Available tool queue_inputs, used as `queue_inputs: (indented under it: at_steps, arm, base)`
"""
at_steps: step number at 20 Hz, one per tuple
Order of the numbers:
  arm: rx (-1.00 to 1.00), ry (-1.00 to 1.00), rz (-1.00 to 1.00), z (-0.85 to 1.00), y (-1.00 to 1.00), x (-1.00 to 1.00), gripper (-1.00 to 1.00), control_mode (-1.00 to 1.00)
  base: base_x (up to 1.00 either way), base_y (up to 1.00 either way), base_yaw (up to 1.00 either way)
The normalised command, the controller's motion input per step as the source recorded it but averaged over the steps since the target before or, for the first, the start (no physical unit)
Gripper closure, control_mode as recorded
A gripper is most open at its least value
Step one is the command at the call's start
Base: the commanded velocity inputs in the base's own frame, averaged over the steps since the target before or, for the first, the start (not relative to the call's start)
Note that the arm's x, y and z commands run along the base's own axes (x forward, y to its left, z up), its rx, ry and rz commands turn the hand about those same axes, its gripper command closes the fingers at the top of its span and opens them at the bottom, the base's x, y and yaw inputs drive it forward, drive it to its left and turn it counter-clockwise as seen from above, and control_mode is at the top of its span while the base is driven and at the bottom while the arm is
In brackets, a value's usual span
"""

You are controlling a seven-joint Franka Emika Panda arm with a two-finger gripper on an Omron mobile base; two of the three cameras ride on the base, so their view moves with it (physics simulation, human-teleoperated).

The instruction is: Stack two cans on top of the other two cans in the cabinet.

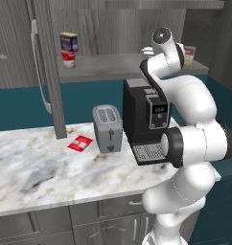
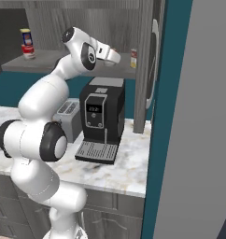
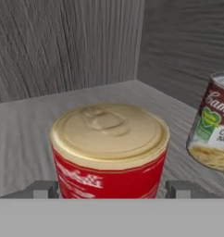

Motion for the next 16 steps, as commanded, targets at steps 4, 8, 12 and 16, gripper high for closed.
queue_inputs:
  at_steps: [4, 8, 12, 16]
  arm:
    - [0.00, 0.00, 0.00, -0.02, 0.00, 0.00, 1.00, -1.00]
    - [0.00, -0.04, 0.00, 0.02, 0.00, -0.18, 1.00, -1.00]
    - [0.04, -0.04, 0.00, 0.18, 0.00, -0.17, 1.00, -1.00]
    - [0.00, -0.10, -0.01, 0.32, 0.00, -0.11, 1.00, -1.00]
  base:
    - [0.00, 0.00, 0.00]
    - [0.00, 0.00, 0.00]
    - [0.00, 0.00, 0.00]
    - [0.00, 0.00, 0.00]
